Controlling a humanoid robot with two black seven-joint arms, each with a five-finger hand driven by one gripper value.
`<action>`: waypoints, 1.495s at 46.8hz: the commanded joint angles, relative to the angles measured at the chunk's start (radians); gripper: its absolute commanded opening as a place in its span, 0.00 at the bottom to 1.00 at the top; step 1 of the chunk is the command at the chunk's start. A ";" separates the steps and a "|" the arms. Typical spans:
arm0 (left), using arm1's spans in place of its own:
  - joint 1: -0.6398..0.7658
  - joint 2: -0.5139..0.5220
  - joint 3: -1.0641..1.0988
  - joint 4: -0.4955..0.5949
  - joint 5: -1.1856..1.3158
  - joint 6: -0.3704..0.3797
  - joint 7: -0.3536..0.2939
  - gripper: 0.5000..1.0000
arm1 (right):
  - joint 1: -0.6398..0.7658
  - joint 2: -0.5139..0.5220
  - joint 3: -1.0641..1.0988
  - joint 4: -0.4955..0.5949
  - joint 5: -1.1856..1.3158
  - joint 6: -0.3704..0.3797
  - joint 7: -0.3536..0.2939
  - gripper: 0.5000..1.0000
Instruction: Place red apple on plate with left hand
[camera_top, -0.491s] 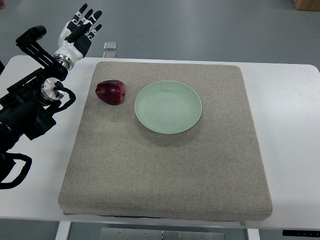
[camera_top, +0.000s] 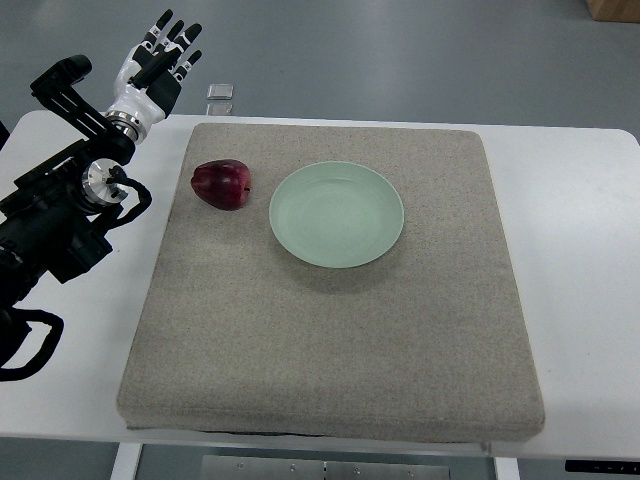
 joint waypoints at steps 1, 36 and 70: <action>-0.004 -0.003 0.000 -0.001 -0.002 0.001 0.000 0.98 | 0.000 0.000 0.000 0.000 -0.001 0.000 0.000 0.86; -0.052 0.003 0.056 -0.001 0.054 0.039 0.016 0.98 | 0.000 0.000 0.000 0.000 -0.001 0.000 0.000 0.86; -0.126 0.077 0.188 -0.012 0.613 -0.107 0.016 0.98 | 0.001 0.000 0.000 0.000 0.000 0.000 0.000 0.86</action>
